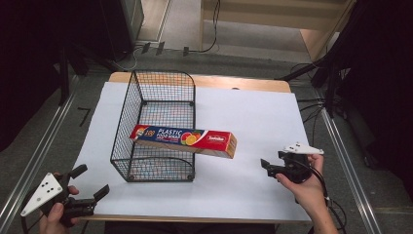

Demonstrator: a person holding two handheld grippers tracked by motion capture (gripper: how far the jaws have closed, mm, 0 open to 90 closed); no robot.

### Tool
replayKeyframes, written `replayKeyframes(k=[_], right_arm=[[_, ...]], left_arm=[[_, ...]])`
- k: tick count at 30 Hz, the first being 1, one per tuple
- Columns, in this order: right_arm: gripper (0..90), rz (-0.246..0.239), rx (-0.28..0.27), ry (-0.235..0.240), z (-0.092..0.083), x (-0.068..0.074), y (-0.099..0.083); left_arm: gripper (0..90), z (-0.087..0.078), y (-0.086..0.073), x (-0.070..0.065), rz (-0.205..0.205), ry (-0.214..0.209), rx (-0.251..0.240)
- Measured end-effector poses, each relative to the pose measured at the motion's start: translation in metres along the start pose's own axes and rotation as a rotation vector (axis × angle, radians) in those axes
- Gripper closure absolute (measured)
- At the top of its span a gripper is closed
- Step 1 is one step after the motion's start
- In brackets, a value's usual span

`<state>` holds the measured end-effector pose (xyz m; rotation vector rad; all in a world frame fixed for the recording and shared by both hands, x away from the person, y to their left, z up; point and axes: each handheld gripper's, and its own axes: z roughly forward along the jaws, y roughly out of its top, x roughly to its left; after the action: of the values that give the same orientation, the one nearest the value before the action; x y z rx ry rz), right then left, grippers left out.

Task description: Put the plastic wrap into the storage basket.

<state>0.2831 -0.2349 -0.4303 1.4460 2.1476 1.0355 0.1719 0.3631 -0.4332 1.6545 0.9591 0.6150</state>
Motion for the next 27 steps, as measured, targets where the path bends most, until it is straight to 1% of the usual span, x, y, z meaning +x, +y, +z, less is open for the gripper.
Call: replayKeyframes(k=[1,3,6,7,11,13,15,18,19,20,21,22,23,24,26,27], right_arm=[[27.8,0.011,-0.005,-0.003,-0.002,-0.002,-0.003],[27.8,0.032,-0.018,0.007,-0.005,-0.007,-0.01],[28.7,0.036,-0.06,0.002,-0.01,-0.011,-0.022],[29.5,0.038,-0.078,-0.006,-0.011,-0.013,-0.027],[32.1,0.057,-0.111,-0.047,-0.016,-0.019,-0.042],[32.9,0.063,-0.128,-0.051,-0.021,-0.022,-0.048],[34.5,0.078,-0.157,-0.07,-0.026,-0.027,-0.053],[35.7,0.133,-0.187,-0.062,-0.033,-0.036,-0.06],[36.3,0.154,-0.191,-0.06,-0.034,-0.039,-0.063],[37.4,0.163,-0.19,-0.068,-0.034,-0.042,-0.064],[38.6,0.158,-0.189,-0.079,-0.033,-0.044,-0.065],[40.8,0.166,-0.191,-0.099,-0.033,-0.045,-0.065],[42.7,0.169,-0.197,-0.102,-0.033,-0.046,-0.065],[47.1,0.171,-0.207,-0.096,-0.033,-0.048,-0.065],[54.5,0.191,-0.224,-0.096,-0.033,-0.052,-0.064],[58.2,0.206,-0.244,-0.08,-0.033,-0.054,-0.063]], left_arm=[[0.0,0.0,0.0,0.0,0.002,-0.001,0.001],[0.0,0.0,0.001,0.0,0.004,-0.004,-0.001],[0.0,-0.002,0.001,-0.001,0.004,-0.003,-0.008],[0.0,-0.002,0.002,-0.001,0.004,-0.004,-0.009],[0.0,-0.002,0.002,-0.001,0.002,-0.006,-0.012],[0.0,-0.001,0.002,0.0,0.005,-0.005,-0.01],[0.0,0.0,0.002,-0.001,0.006,-0.007,-0.008],[0.0,0.001,0.002,-0.002,0.01,-0.005,-0.005],[0.0,0.001,0.002,-0.002,0.011,-0.005,-0.002],[0.0,0.001,0.003,-0.002,0.012,-0.004,-0.001],[0.0,0.001,0.003,-0.002,0.012,-0.003,-0.001],[0.0,0.001,0.003,-0.003,0.011,-0.002,0.0],[0.0,0.001,0.003,-0.003,0.011,-0.001,0.0],[0.0,0.001,0.003,-0.003,0.011,-0.001,0.0],[0.0,0.001,0.003,-0.003,0.01,-0.002,-0.001],[0.0,0.001,0.003,-0.002,0.01,-0.002,-0.004]])
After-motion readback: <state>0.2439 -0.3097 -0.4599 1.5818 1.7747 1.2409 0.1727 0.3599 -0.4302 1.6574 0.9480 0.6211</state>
